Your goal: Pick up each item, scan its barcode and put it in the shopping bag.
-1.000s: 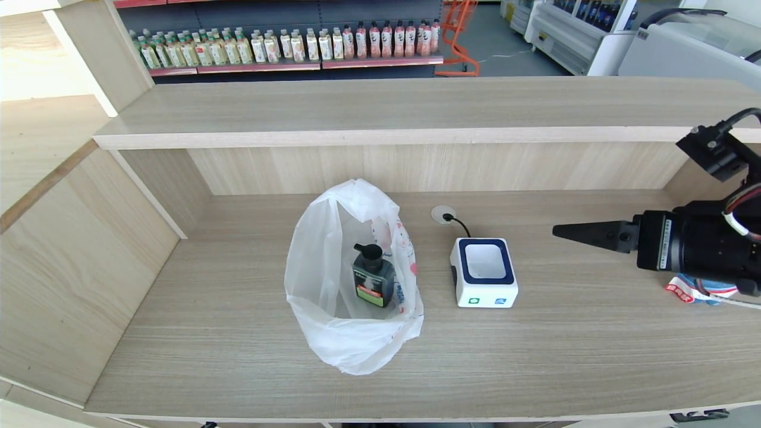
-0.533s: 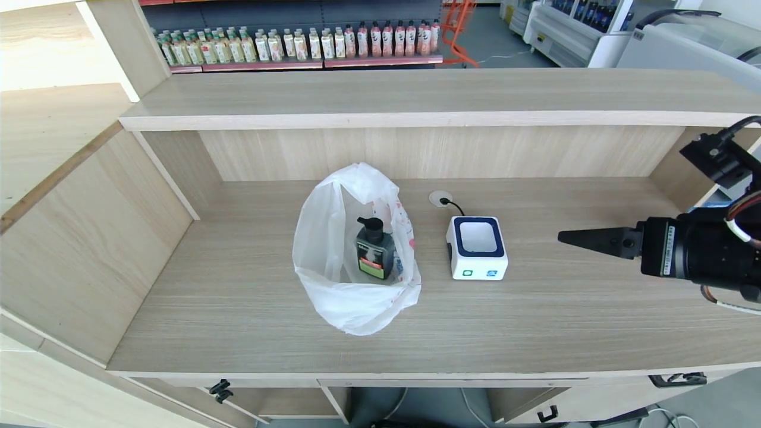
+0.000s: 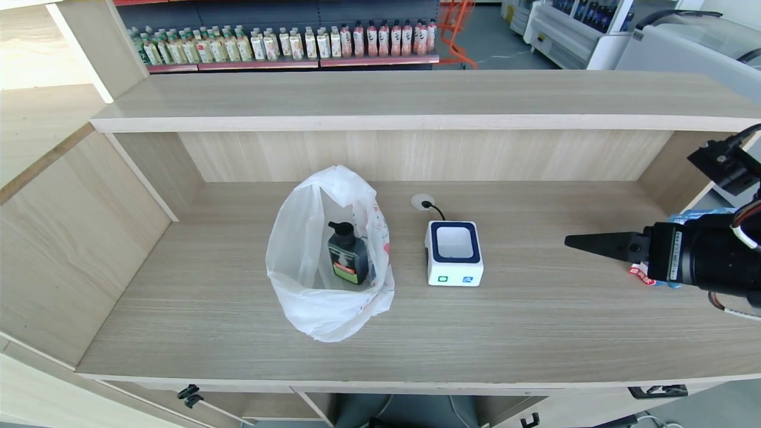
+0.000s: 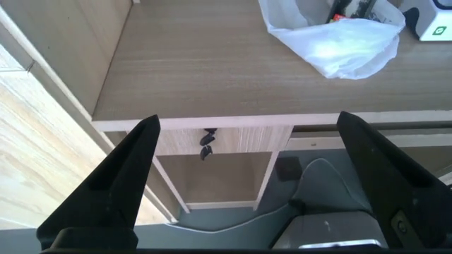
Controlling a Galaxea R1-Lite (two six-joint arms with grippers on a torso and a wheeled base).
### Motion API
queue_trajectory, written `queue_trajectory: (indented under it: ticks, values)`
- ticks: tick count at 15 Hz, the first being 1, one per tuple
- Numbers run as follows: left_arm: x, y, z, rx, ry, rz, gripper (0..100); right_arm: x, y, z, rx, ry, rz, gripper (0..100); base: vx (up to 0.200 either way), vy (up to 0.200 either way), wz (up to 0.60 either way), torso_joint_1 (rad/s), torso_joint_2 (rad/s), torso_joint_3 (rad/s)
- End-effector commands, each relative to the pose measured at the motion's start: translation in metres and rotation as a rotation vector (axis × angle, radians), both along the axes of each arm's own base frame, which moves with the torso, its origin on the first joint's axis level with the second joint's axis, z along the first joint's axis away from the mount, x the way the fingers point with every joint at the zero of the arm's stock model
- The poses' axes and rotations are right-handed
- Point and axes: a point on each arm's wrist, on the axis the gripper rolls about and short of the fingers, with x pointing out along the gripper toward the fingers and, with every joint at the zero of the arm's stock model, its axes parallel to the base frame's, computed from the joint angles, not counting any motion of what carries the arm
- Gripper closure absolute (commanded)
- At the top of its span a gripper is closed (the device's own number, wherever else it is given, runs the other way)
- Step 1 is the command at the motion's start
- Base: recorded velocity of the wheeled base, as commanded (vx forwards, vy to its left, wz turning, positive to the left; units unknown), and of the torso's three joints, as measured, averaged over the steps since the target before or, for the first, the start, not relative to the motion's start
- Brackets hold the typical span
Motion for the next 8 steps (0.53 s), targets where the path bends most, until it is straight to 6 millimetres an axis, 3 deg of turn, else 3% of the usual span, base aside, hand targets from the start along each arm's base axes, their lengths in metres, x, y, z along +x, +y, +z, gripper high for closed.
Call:
queue_trajectory:
  ticks: [1,8]
  values:
    - [0.000,0.000,0.000,0.000,0.002,0.001,0,-0.003,-0.001,-0.001,0.001,0.001,0.000,0,0.000,-0.200,0.00,-0.002,0.01,0.002]
    - [0.000,0.000,0.000,0.001,0.002,0.001,0,-0.013,-0.003,-0.001,0.041,-0.004,-0.006,0,0.000,-0.200,0.00,0.005,0.01,0.002]
